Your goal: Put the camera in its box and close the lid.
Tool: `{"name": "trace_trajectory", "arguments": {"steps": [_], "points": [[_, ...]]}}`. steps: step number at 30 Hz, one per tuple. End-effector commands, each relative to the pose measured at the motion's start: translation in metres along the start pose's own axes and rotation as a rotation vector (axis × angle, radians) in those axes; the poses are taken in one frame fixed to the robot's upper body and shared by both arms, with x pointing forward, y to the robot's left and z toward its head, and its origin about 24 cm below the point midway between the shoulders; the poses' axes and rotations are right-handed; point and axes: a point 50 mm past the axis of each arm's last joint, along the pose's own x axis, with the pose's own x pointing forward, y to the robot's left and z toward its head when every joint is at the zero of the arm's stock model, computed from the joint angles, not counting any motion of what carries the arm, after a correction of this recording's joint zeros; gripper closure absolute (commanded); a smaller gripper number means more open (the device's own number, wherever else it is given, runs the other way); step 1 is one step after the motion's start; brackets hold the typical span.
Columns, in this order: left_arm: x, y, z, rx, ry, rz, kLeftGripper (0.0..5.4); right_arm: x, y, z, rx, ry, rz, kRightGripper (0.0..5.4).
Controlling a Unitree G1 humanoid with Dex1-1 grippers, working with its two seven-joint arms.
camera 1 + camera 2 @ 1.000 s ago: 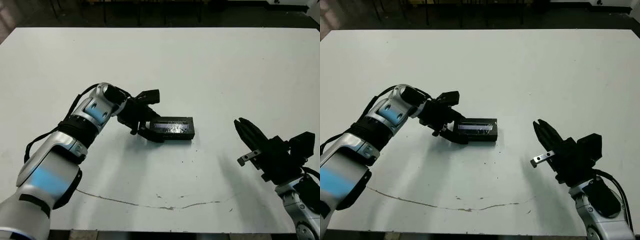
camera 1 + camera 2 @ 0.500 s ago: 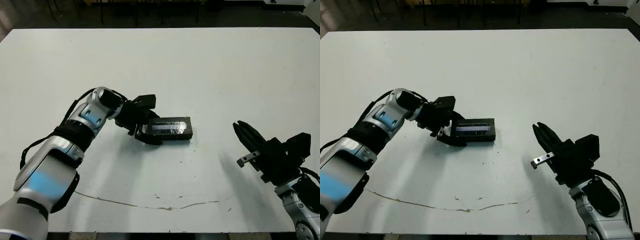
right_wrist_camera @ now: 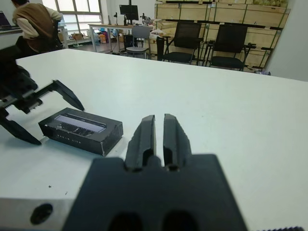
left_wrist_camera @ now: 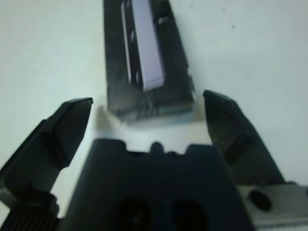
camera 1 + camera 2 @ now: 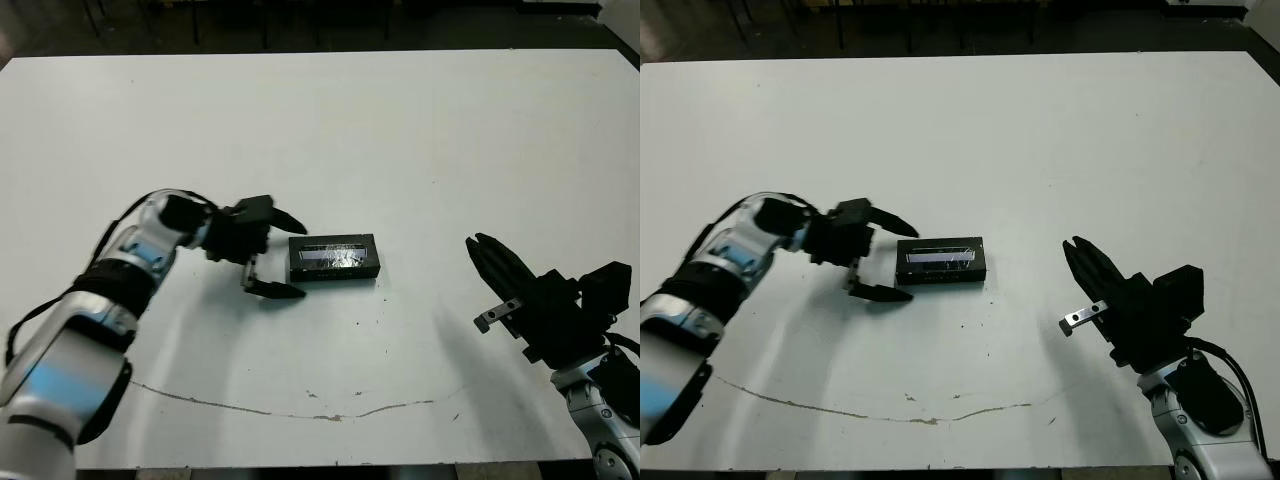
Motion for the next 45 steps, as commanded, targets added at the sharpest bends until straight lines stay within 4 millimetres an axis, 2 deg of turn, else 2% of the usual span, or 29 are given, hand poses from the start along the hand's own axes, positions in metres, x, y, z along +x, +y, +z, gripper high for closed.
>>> {"name": "trace_trajectory", "arguments": {"steps": [1,4,7,9,12,14,17,20,22,28,32,38,45], "points": [[-0.021,-0.058,-0.075,-0.232,0.237,-0.082,0.03,-0.003,-0.001,-0.003,0.023,0.020,-0.006,5.40],[-0.040,-0.067,-0.083,-0.326,0.231,-0.047,0.03,-0.004,-0.001,-0.003,0.009,0.024,-0.014,5.40],[-0.056,-0.075,-0.086,-0.347,0.234,-0.014,0.03,-0.004,-0.006,-0.012,0.026,0.043,-0.013,5.40],[-0.069,-0.078,-0.086,-0.362,0.242,0.035,0.03,-0.003,-0.004,-0.009,0.018,0.037,-0.011,5.40],[-0.088,-0.079,-0.080,-0.344,0.184,0.187,0.03,-0.002,0.002,0.000,0.017,0.018,-0.009,5.40],[-0.100,-0.075,-0.071,-0.345,0.154,0.342,0.03,-0.003,0.001,-0.003,0.010,0.033,-0.014,5.40],[-0.103,-0.069,-0.050,-0.351,0.045,0.619,0.11,-0.002,-0.002,-0.007,0.024,0.039,-0.011,5.40],[-0.090,-0.066,-0.014,-0.311,-0.136,0.871,0.46,-0.001,0.000,-0.004,0.033,0.016,-0.008,5.40],[-0.080,-0.065,0.011,-0.278,-0.246,0.949,0.86,-0.001,-0.002,-0.006,0.008,0.040,-0.020,5.40],[-0.044,-0.059,0.074,-0.257,-0.470,0.976,1.98,0.000,-0.005,-0.014,0.039,0.044,-0.023,5.40],[-0.019,-0.056,0.101,-0.324,-0.514,0.970,2.72,0.000,-0.007,-0.017,0.029,0.045,-0.028,5.40],[0.025,-0.051,0.117,-0.548,-0.485,0.946,3.86,0.000,-0.005,-0.016,0.020,0.057,-0.045,5.40],[0.076,-0.049,0.106,-0.749,-0.322,0.938,5.19,-0.002,-0.005,-0.015,0.024,0.044,-0.051,5.40]]}}
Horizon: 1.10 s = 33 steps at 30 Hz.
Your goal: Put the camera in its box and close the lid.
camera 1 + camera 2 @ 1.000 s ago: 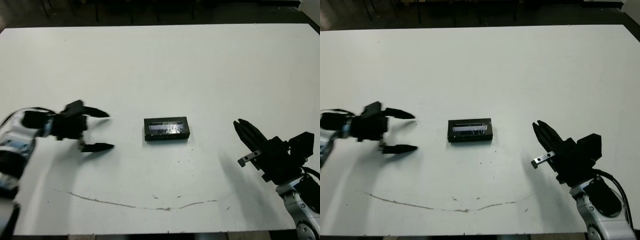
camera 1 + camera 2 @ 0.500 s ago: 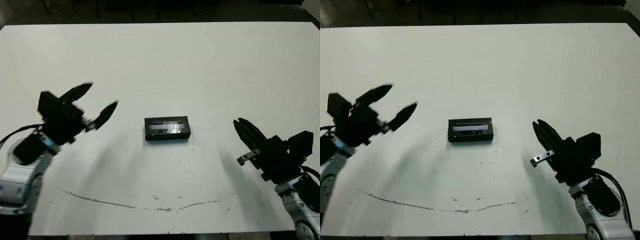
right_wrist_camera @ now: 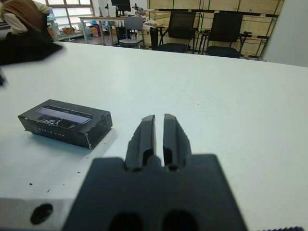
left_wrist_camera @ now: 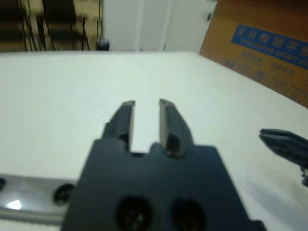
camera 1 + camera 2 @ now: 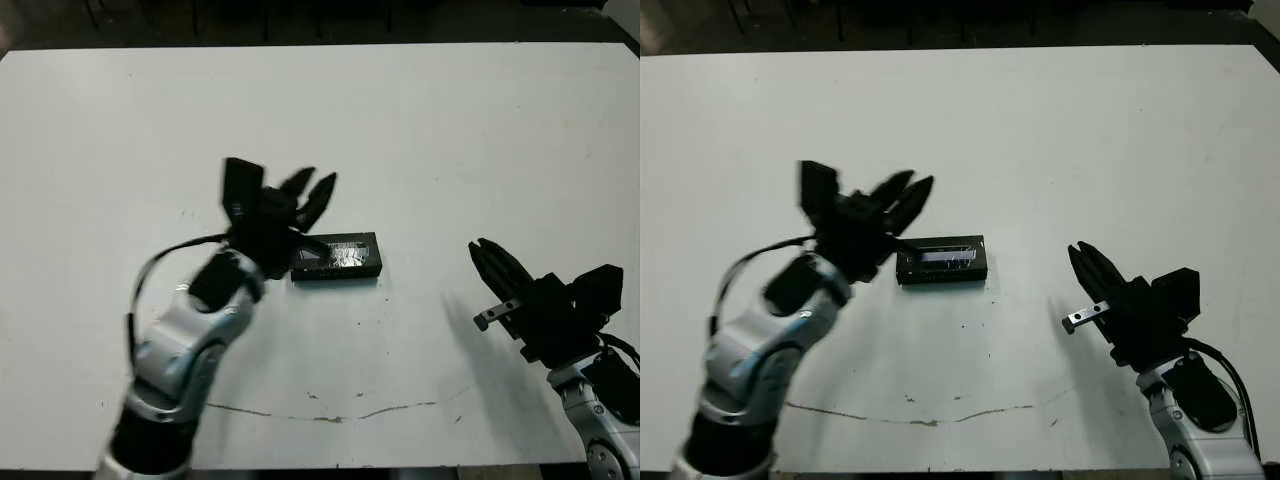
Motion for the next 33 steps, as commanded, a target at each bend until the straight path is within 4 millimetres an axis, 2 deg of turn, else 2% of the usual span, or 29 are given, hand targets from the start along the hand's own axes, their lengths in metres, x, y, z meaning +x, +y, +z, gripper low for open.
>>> {"name": "trace_trajectory", "arguments": {"steps": [1,6,12,22,25,27,29,33], "points": [[0.012,-0.004,-0.024,-0.015,0.110,0.044,5.38,-0.003,0.000,-0.005,0.012,0.021,-0.014,5.40],[0.022,-0.014,-0.058,-0.069,0.218,0.062,5.38,-0.003,0.000,-0.006,0.011,0.028,-0.018,5.40],[0.018,-0.029,-0.097,-0.051,0.317,0.060,5.38,-0.003,-0.002,-0.009,0.016,0.018,-0.005,5.40],[0.007,-0.025,-0.139,-0.038,0.472,0.106,5.38,-0.006,0.000,-0.009,0.016,0.010,0.001,5.40],[0.003,-0.019,-0.141,-0.042,0.480,0.112,5.38,-0.006,0.003,-0.008,0.029,0.003,0.002,5.40],[-0.001,-0.015,-0.138,-0.104,0.443,0.131,5.38,-0.007,0.004,-0.007,0.032,0.000,0.001,5.40],[-0.009,-0.010,-0.130,-0.146,0.365,0.158,5.38,-0.008,0.004,-0.007,0.029,0.003,-0.003,5.40],[-0.030,0.008,-0.106,-0.117,0.145,0.156,5.38,-0.008,0.007,-0.001,0.012,-0.008,-0.010,5.40]]}}
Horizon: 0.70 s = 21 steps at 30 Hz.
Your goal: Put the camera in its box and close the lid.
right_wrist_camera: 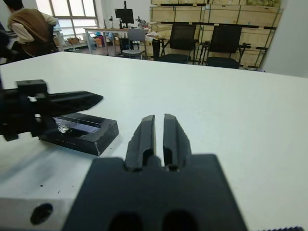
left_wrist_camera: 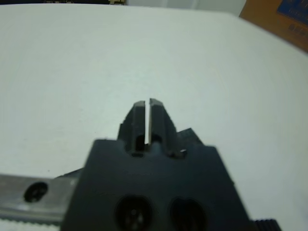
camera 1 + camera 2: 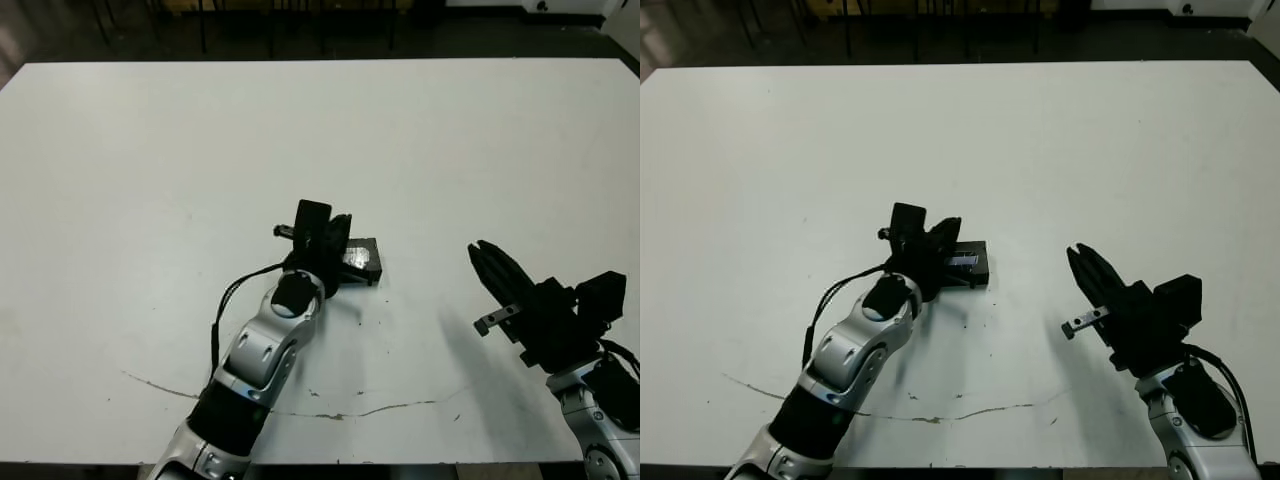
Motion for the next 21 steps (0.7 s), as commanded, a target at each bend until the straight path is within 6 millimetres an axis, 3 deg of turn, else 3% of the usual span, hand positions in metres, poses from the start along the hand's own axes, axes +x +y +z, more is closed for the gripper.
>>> {"name": "trace_trajectory", "arguments": {"steps": [1,4,10,17,21], "points": [[-0.050,0.027,-0.047,-0.071,0.100,0.083,5.38,-0.005,0.003,-0.004,0.013,0.031,-0.028,5.40],[-0.070,0.050,-0.022,0.069,-0.077,0.099,5.38,-0.005,0.000,-0.008,0.007,0.034,-0.038,5.40],[-0.101,0.097,0.016,0.174,-0.245,0.245,5.38,0.003,-0.003,-0.012,-0.067,-0.029,-0.050,5.40],[-0.118,0.143,0.029,0.135,-0.390,0.385,5.38,0.012,-0.003,-0.013,-0.052,-0.067,-0.065,5.40],[-0.124,0.153,0.028,0.089,-0.426,0.403,5.38,0.017,0.000,-0.010,-0.039,-0.061,-0.136,5.40]]}}
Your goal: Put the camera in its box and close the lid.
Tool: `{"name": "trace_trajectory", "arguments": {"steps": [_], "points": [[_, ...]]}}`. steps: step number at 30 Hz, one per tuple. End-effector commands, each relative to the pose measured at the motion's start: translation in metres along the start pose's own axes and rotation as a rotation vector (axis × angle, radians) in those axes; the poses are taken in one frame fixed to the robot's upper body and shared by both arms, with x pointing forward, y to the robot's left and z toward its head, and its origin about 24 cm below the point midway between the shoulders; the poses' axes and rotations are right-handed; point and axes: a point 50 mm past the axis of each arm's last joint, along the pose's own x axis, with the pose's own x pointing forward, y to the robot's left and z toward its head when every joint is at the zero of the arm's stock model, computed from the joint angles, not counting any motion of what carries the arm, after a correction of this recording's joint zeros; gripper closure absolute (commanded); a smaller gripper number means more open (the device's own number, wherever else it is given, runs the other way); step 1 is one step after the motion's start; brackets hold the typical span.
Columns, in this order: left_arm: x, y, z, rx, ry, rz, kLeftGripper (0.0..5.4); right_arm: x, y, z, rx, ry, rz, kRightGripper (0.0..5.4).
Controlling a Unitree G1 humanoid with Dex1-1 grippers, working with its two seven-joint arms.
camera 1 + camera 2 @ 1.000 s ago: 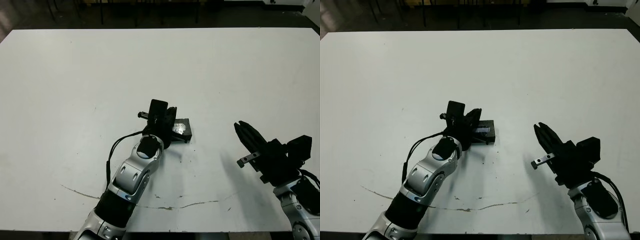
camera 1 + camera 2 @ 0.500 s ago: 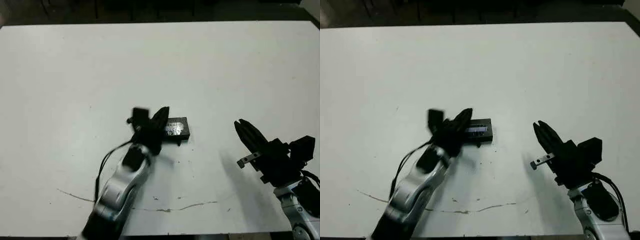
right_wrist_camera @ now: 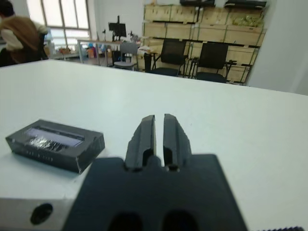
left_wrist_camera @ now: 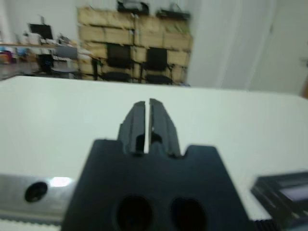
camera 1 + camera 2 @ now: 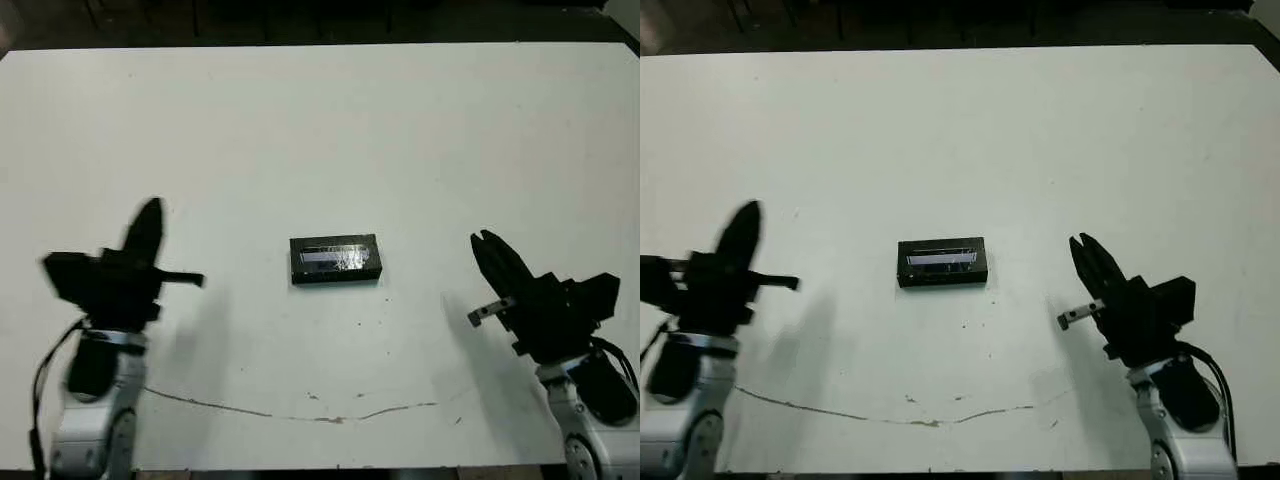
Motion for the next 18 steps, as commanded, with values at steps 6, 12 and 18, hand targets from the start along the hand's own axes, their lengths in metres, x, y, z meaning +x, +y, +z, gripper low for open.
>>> {"name": "trace_trajectory", "arguments": {"steps": [6,12,18], "points": [[-0.005,0.006,-0.007,-0.058,0.017,0.012,5.38,0.017,0.007,-0.007,0.021,-0.026,-0.166,5.40],[-0.002,-0.002,-0.009,-0.078,0.016,0.020,5.38,0.027,0.016,-0.006,-0.052,-0.022,-0.252,5.40],[0.001,-0.003,-0.007,-0.086,0.024,0.021,5.38,0.028,0.017,-0.006,-0.058,-0.021,-0.270,5.40]]}}
